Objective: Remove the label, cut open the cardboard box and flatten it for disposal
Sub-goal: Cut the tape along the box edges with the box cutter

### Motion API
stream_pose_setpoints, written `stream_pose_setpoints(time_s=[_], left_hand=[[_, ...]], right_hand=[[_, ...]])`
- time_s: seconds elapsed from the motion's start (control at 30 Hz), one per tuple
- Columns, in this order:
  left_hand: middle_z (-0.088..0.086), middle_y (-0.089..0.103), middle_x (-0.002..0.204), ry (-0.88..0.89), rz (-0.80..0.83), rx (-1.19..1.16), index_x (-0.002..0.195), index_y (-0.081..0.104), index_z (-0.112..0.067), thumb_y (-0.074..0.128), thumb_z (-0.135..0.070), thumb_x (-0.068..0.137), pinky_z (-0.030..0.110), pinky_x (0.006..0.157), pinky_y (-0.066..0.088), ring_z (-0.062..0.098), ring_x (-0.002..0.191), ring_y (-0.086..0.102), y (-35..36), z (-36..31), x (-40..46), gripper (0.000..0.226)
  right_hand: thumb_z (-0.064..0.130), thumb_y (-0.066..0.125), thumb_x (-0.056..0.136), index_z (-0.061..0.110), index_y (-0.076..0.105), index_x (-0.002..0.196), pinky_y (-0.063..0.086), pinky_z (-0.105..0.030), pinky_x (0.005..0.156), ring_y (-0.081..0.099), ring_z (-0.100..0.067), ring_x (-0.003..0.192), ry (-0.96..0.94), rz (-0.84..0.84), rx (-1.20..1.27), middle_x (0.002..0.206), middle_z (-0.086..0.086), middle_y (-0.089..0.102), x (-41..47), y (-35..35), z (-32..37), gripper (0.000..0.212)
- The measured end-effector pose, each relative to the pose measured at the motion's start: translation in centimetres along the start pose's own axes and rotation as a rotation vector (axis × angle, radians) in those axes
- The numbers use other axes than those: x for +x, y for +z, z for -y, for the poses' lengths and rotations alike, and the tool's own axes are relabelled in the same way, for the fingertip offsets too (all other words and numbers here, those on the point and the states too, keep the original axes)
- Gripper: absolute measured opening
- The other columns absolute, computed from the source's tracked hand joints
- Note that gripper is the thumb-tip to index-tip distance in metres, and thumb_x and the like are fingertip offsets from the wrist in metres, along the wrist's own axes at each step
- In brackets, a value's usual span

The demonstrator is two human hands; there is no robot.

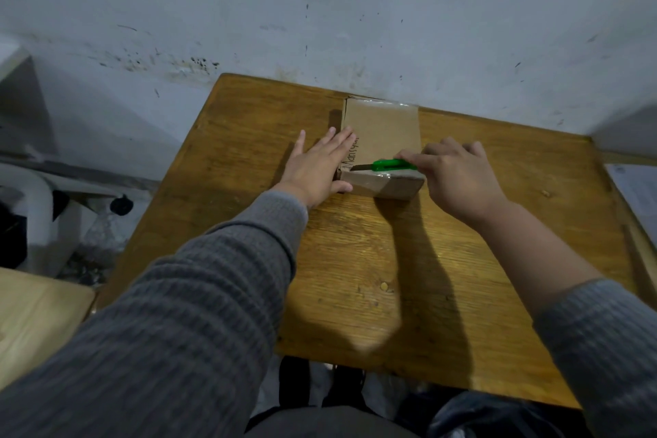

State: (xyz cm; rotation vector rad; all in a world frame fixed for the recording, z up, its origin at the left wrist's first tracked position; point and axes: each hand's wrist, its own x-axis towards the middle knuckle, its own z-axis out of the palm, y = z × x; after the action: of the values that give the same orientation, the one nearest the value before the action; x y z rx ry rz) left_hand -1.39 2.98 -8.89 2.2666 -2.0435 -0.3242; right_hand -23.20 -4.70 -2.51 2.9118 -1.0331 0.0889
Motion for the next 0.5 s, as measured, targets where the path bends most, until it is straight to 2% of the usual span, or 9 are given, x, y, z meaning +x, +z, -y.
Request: stream_pose_setpoints(time_s=[0.2, 0.3, 0.5], left_hand=[[-0.007, -0.01, 0.161, 0.002, 0.009, 0.047, 0.153, -0.004, -0.022, 0.057, -0.05, 0.088, 0.049, 0.116, -0.007, 0.011, 0.147, -0.007, -0.2, -0.4, 0.1, 0.093], [-0.005, -0.009, 0.161, 0.038, -0.02, 0.036, 0.153, -0.004, -0.019, 0.059, -0.058, 0.084, 0.048, 0.117, -0.008, 0.012, 0.147, -0.01, -0.4, -0.5, 0.6, 0.102], [-0.008, -0.009, 0.161, 0.095, -0.01, 0.02, 0.154, -0.002, -0.022, 0.06, -0.064, 0.079, 0.049, 0.118, -0.004, 0.01, 0.147, -0.009, 0.0, 0.4, 1.1, 0.105]], right_hand=[[0.019, 0.042, 0.097, 0.035, 0.048, 0.135, 0.027, -0.038, 0.077, 0.049, -0.024, 0.096, 0.024, -0.015, 0.037, 0.108, 0.002, 0.065, -1.2, 0.5, -1.0, 0.042], [0.023, 0.042, 0.096, 0.035, 0.048, 0.135, 0.03, -0.04, 0.078, 0.048, -0.023, 0.097, 0.038, -0.012, 0.034, 0.106, 0.003, 0.064, -1.2, 0.3, -1.0, 0.042], [0.022, 0.043, 0.096, 0.036, 0.048, 0.134, 0.032, -0.042, 0.08, 0.048, -0.022, 0.097, 0.057, -0.022, 0.12, 0.106, 0.004, 0.064, -1.4, 0.3, -0.7, 0.041]])
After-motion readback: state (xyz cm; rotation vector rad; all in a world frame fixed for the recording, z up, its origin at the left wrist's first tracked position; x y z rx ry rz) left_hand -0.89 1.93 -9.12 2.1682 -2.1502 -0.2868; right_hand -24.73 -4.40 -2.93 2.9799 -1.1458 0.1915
